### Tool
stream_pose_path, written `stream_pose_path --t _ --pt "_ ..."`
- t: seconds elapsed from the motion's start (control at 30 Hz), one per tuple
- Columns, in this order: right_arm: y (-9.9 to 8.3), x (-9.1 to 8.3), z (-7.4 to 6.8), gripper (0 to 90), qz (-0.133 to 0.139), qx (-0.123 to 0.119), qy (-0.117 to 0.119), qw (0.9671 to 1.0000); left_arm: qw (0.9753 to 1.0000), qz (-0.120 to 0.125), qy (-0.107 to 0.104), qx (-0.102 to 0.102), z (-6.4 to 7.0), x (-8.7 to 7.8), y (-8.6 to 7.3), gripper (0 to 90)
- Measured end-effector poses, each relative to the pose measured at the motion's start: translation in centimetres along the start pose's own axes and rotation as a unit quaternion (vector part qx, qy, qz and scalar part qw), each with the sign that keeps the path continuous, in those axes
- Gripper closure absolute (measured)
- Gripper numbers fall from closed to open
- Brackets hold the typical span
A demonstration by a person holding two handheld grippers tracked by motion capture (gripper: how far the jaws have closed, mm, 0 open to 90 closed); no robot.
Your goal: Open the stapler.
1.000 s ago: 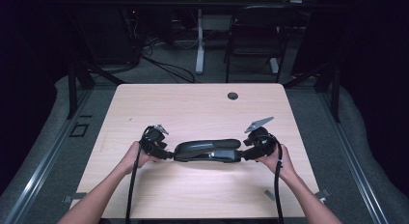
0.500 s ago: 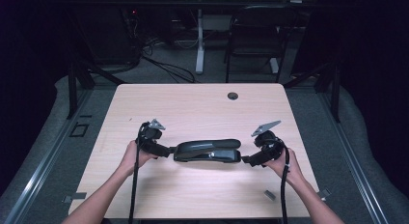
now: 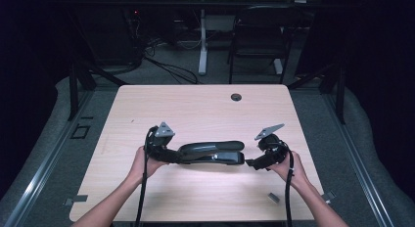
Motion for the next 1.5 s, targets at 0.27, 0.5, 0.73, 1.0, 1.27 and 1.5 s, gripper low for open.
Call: stream_pose_path --t 0.27,0.5,0.73,1.0,1.27,1.5 --pt "-0.2 0.4 -0.1 30.7 -0.003 -0.005 -0.005 1.0 0.9983 0.003 -0.021 0.054 3.9 1.3 0.5 24.2" --pt "-0.3 0.9 -0.6 41.6 -0.007 -0.01 -0.008 0.9999 0.998 0.004 -0.027 0.057 5.2 2.1 0.7 35.3" --pt "-0.3 1.4 -1.0 56.0 -0.004 -0.021 -0.019 0.9996 0.9978 0.034 -0.018 0.054 5.9 3.0 0.8 52.1" --pt "0.1 2.0 -1.6 71.0 0.007 -0.029 -0.02 0.9994 0.9974 0.034 -0.025 0.059 7.1 4.7 0.5 74.9" --pt "0.4 2.5 -2.3 89.1 0.016 -0.041 -0.012 0.9989 0.9975 0.023 -0.025 0.061 8.0 6.7 0.1 90.0" --pt "0.6 3.4 -2.8 90.0 0.02 -0.055 -0.018 0.9981 0.998 0.029 -0.007 0.056 8.4 8.0 0.1 90.0"
Point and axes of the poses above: each handheld gripper's, and its own axes: x roughly forward along the jaws, y roughly out of its top, z roughly to its right, the point moved 5 cm from there along x, roughly forward along the jaws, and after that the axes turned 5 degrees about -y, right-handed, at the moved point
